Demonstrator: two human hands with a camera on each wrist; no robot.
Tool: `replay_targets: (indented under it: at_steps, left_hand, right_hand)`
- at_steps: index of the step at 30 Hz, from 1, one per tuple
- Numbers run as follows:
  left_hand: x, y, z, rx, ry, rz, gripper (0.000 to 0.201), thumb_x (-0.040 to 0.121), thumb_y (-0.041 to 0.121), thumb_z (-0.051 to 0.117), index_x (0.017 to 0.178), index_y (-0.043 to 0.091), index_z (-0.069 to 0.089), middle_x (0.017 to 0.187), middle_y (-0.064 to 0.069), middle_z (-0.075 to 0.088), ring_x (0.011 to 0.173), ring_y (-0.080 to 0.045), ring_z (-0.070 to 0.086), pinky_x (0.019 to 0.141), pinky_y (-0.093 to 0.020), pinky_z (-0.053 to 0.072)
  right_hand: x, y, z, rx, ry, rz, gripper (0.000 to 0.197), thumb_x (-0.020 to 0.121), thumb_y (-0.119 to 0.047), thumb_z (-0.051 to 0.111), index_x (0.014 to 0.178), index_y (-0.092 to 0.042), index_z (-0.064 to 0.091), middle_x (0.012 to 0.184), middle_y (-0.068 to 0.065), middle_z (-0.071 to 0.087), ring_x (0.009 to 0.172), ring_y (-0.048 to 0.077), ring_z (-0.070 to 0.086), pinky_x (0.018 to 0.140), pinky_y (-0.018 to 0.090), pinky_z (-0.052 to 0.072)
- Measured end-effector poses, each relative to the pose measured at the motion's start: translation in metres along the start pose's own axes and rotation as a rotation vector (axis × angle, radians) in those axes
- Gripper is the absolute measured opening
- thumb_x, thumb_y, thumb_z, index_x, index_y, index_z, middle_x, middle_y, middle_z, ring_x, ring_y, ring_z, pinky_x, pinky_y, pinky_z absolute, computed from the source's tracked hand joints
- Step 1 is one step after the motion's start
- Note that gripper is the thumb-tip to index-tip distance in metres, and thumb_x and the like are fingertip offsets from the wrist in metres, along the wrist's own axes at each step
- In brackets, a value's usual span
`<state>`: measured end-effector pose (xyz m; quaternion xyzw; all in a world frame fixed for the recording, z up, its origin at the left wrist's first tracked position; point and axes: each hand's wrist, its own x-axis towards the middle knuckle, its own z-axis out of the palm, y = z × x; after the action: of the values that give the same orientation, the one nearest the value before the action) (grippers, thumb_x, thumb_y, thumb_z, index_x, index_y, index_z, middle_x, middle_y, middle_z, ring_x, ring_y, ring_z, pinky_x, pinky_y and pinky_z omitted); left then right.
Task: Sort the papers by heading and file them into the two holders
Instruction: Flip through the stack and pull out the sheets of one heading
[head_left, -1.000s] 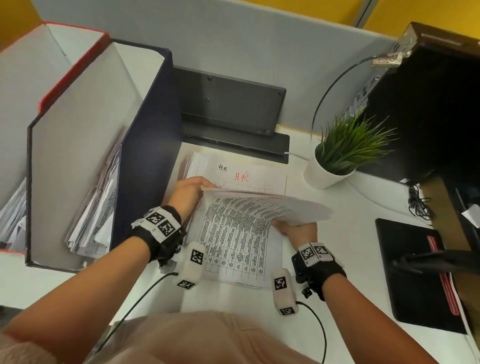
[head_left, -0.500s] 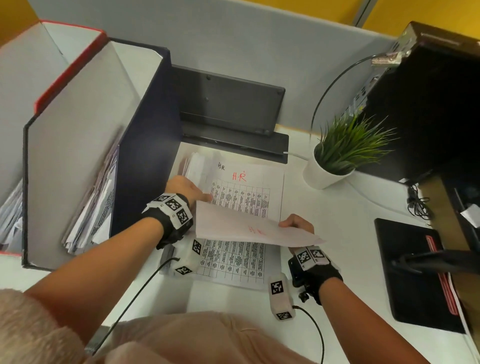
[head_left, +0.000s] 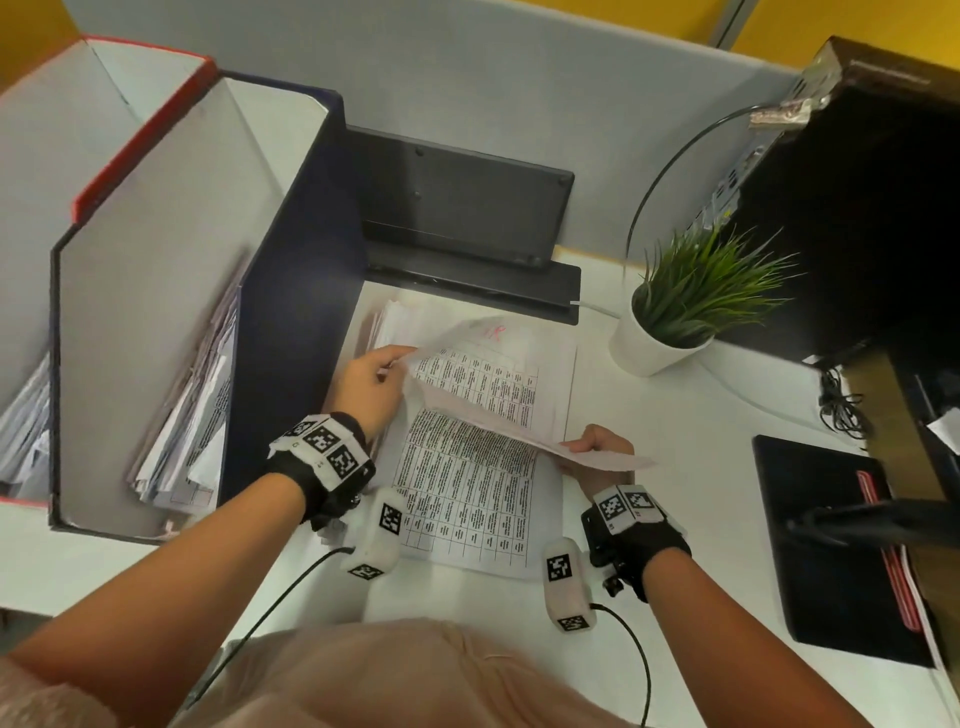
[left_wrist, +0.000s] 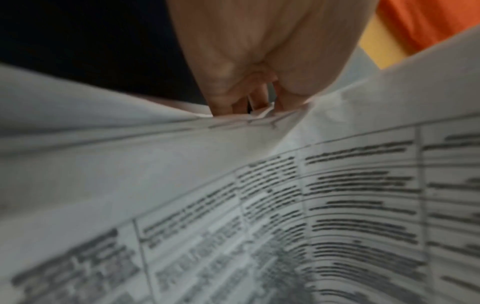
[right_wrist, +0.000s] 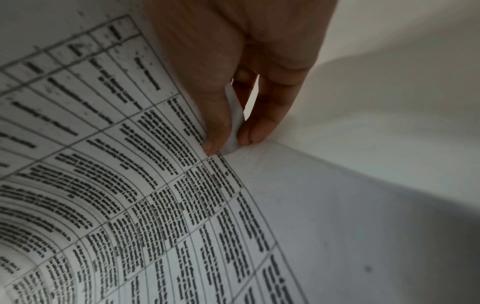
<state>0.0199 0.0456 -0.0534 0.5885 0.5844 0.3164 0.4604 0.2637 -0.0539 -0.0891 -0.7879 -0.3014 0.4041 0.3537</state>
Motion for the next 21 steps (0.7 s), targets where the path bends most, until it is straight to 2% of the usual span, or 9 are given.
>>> replay_targets:
  at_steps: [3, 5, 8, 11, 13, 15, 16, 19, 21]
  left_hand:
    - [-0.005, 0.002, -0.001, -0.220, -0.044, -0.067, 0.030, 0.095, 0.004, 0.041, 0.087, 0.020, 0.065, 0.085, 0.002, 0.061, 0.075, -0.015, 0.053, 0.065, -0.022, 0.044]
    - [-0.009, 0.004, -0.003, -0.318, -0.086, -0.095, 0.032, 0.091, -0.001, 0.041, 0.079, 0.016, 0.065, 0.088, -0.003, 0.064, 0.084, -0.022, 0.056, 0.074, -0.029, 0.044]
    - [-0.012, 0.008, -0.004, -0.372, -0.154, -0.138, 0.036, 0.089, 0.001, 0.040, 0.071, 0.017, 0.068, 0.090, -0.005, 0.069, 0.089, -0.022, 0.060, 0.076, -0.030, 0.045]
    - [-0.007, 0.011, -0.005, -0.385, -0.195, -0.206, 0.026, 0.082, 0.006, 0.048, 0.071, 0.012, 0.071, 0.096, -0.009, 0.071, 0.093, -0.026, 0.063, 0.076, -0.031, 0.048]
    - [-0.004, 0.013, -0.007, -0.377, -0.197, -0.242, 0.021, 0.079, 0.011, 0.051, 0.078, 0.007, 0.072, 0.100, -0.010, 0.071, 0.094, -0.027, 0.063, 0.077, -0.030, 0.049]
    - [-0.003, 0.013, -0.008, -0.394, -0.183, -0.261, 0.026, 0.085, 0.016, 0.043, 0.083, 0.008, 0.068, 0.087, -0.004, 0.073, 0.086, -0.025, 0.062, 0.073, -0.029, 0.046]
    - [-0.003, 0.014, -0.008, -0.407, -0.180, -0.272, 0.027, 0.089, 0.022, 0.040, 0.084, 0.012, 0.066, 0.077, 0.001, 0.071, 0.081, -0.023, 0.060, 0.073, -0.030, 0.045]
    - [-0.006, 0.014, -0.009, -0.388, -0.235, -0.310, 0.046, 0.093, 0.057, 0.030, 0.094, 0.026, 0.064, 0.084, 0.006, 0.068, 0.081, -0.015, 0.061, 0.085, -0.035, 0.045]
    - [-0.010, 0.020, -0.009, -0.346, -0.259, -0.277, 0.059, 0.080, 0.078, 0.025, 0.091, 0.037, 0.066, 0.095, 0.011, 0.069, 0.086, -0.007, 0.064, 0.080, -0.031, 0.048]
  right_hand:
    - [0.000, -0.003, 0.005, 0.035, 0.092, -0.077, 0.036, 0.067, 0.001, 0.079, 0.059, -0.010, 0.046, 0.061, 0.004, 0.052, 0.059, 0.018, 0.047, 0.051, 0.019, 0.042]
    - [-0.006, -0.007, 0.003, 0.014, 0.099, -0.072, 0.037, 0.063, -0.007, 0.084, 0.080, -0.006, 0.052, 0.075, 0.010, 0.059, 0.064, 0.020, 0.054, 0.060, 0.029, 0.048]
    - [-0.010, -0.014, 0.004, 0.124, 0.082, -0.074, 0.056, 0.060, 0.004, 0.082, 0.103, -0.011, 0.050, 0.087, 0.004, 0.061, 0.084, 0.027, 0.060, 0.077, 0.042, 0.055]
    - [-0.013, -0.027, 0.018, -0.035, 0.049, 0.143, 0.042, 0.070, 0.014, 0.066, 0.110, 0.003, 0.059, 0.101, 0.003, 0.064, 0.103, 0.024, 0.060, 0.078, 0.008, 0.051]
    - [-0.013, -0.026, 0.014, -0.076, 0.096, 0.145, 0.015, 0.076, 0.002, 0.067, 0.090, -0.002, 0.064, 0.090, 0.007, 0.065, 0.081, 0.010, 0.065, 0.061, -0.008, 0.039]
    - [-0.010, -0.020, 0.009, -0.074, 0.019, 0.000, 0.021, 0.074, -0.008, 0.076, 0.067, -0.007, 0.056, 0.068, 0.008, 0.055, 0.048, 0.000, 0.054, 0.044, 0.006, 0.040]
    - [-0.014, -0.020, 0.004, -0.048, 0.025, -0.020, 0.021, 0.074, -0.011, 0.077, 0.069, -0.004, 0.058, 0.069, 0.008, 0.055, 0.051, 0.002, 0.054, 0.047, 0.011, 0.041]
    - [-0.016, -0.018, 0.004, -0.098, 0.081, -0.053, 0.043, 0.075, -0.028, 0.076, 0.103, 0.002, 0.064, 0.098, 0.011, 0.066, 0.091, 0.022, 0.063, 0.079, 0.027, 0.050]
    - [-0.018, -0.026, 0.009, 0.003, 0.107, -0.081, 0.044, 0.077, -0.028, 0.074, 0.111, -0.001, 0.061, 0.111, 0.013, 0.066, 0.102, 0.025, 0.061, 0.091, 0.035, 0.050]
